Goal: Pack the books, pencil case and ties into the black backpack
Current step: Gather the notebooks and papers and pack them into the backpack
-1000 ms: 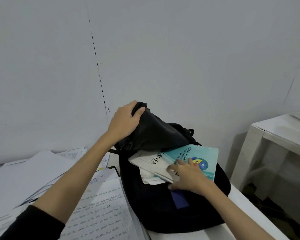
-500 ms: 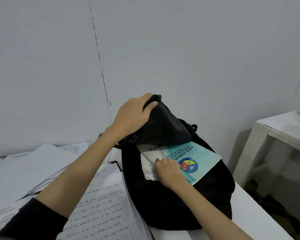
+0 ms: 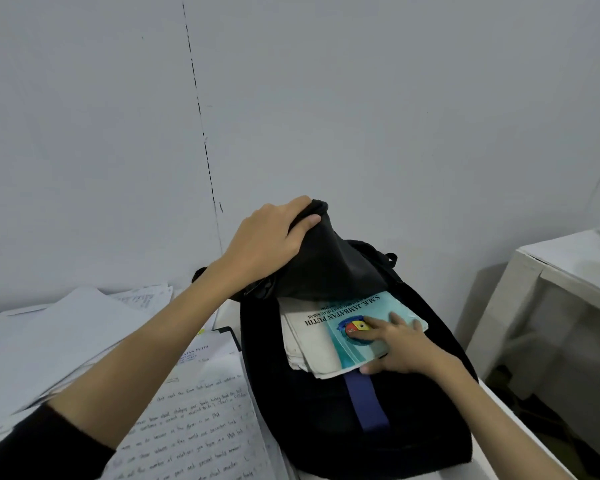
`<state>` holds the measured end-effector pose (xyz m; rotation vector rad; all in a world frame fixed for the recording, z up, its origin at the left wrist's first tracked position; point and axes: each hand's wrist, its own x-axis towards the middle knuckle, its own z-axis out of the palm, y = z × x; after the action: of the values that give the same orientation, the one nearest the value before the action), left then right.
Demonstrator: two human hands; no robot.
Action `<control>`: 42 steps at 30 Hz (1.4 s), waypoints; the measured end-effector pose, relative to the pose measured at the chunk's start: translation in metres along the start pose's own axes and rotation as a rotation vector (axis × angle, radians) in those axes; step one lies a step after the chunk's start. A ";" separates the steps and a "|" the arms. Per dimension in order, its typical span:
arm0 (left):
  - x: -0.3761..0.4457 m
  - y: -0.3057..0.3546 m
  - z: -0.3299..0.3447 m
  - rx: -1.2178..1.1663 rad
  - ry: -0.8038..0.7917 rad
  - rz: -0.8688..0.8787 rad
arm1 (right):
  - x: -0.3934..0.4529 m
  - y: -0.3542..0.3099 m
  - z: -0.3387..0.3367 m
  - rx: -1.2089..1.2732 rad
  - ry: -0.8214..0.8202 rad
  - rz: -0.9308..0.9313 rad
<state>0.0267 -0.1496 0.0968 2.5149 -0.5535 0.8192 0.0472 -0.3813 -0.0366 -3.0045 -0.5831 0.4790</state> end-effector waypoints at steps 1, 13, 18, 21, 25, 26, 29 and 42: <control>-0.001 0.001 0.002 -0.001 -0.008 -0.001 | -0.001 0.004 0.005 -0.003 0.050 0.005; -0.001 0.004 0.001 0.047 0.028 0.035 | 0.024 -0.039 0.033 -0.187 0.223 0.078; -0.003 0.002 0.001 0.052 0.023 0.039 | 0.027 -0.033 0.027 -0.078 0.214 0.056; -0.004 -0.002 0.001 0.023 0.016 0.039 | 0.020 -0.012 0.025 0.015 0.270 0.080; -0.003 -0.006 0.004 -0.013 0.033 0.019 | 0.016 0.003 0.034 0.029 0.336 0.121; -0.003 -0.006 0.005 -0.014 0.037 0.014 | 0.017 0.002 0.034 0.041 0.341 0.122; -0.007 -0.002 0.008 -0.010 0.033 -0.003 | 0.017 0.001 0.035 0.071 0.369 0.143; -0.107 -0.048 -0.008 -0.207 -0.401 -0.324 | -0.007 -0.129 -0.004 0.457 1.327 -0.398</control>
<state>-0.0332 -0.0810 0.0225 2.4879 -0.3173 0.1301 -0.0039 -0.2646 -0.0173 -2.0045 -0.6985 -1.1264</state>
